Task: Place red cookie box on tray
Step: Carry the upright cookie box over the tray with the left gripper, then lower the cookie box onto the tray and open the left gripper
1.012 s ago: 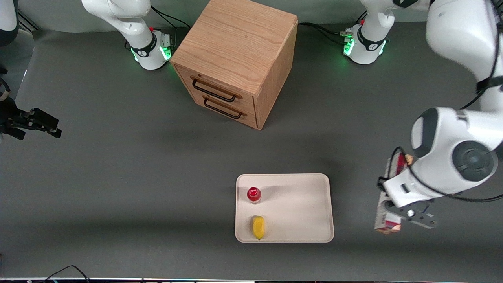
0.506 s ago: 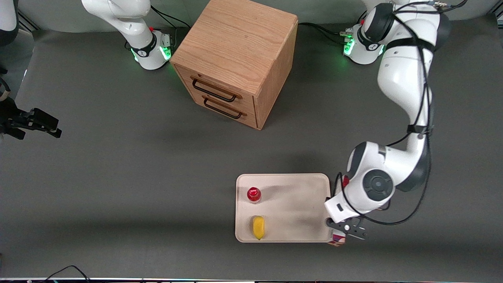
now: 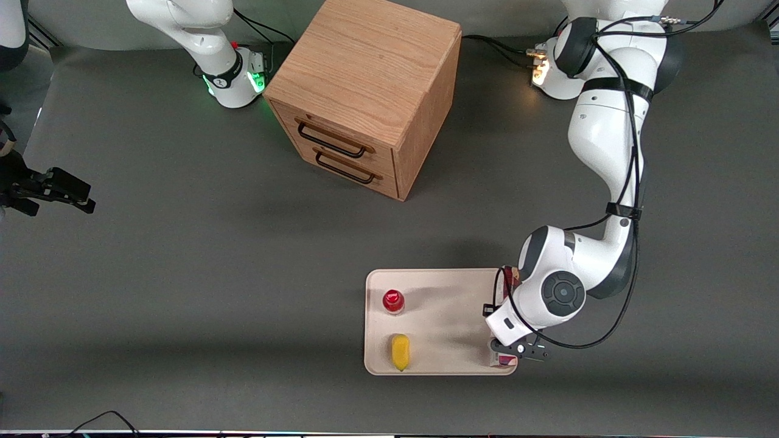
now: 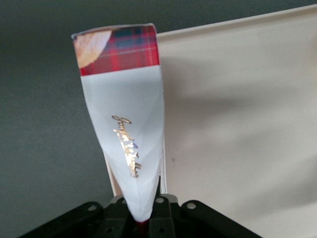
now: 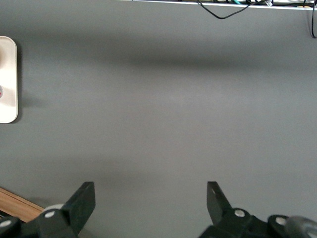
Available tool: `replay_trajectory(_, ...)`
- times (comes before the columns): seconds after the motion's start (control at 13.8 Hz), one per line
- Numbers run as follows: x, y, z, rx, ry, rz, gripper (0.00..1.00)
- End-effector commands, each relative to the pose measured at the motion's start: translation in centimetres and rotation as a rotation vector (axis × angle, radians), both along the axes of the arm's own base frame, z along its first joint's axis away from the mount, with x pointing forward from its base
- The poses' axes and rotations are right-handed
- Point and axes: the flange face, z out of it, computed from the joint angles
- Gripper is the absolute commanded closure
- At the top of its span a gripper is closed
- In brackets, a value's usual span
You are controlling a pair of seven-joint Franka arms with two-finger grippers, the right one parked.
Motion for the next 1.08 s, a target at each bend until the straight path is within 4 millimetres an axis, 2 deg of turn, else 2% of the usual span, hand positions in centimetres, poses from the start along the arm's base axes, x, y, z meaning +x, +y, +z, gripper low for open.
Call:
replay_trajectory(0.0,-0.1,-0.7,-0.7,-0.005,0.009,0.052,1.00)
replay_trajectory(0.14,-0.6,-1.6,-2.5,-0.004,0.011,0.072,1.00)
replay_trajectory(0.29,-0.6,-1.5,-2.7,0.000,0.011,0.071,1.00)
replay_trajectory(0.36,-0.7,-1.5,-2.7,0.003,0.009,0.067,0.33)
replay_trajectory(0.43,-0.9,-1.3,-3.0,0.009,0.013,0.056,0.00)
replay_trajectory(0.65,-0.9,-1.0,-1.6,-0.012,-0.043,0.063,0.00)
replay_trajectory(0.87,-1.3,-0.2,2.5,-0.011,-0.053,0.066,0.00)
replay_trajectory(1.01,-1.5,1.6,5.9,-0.015,-0.075,0.086,0.00)
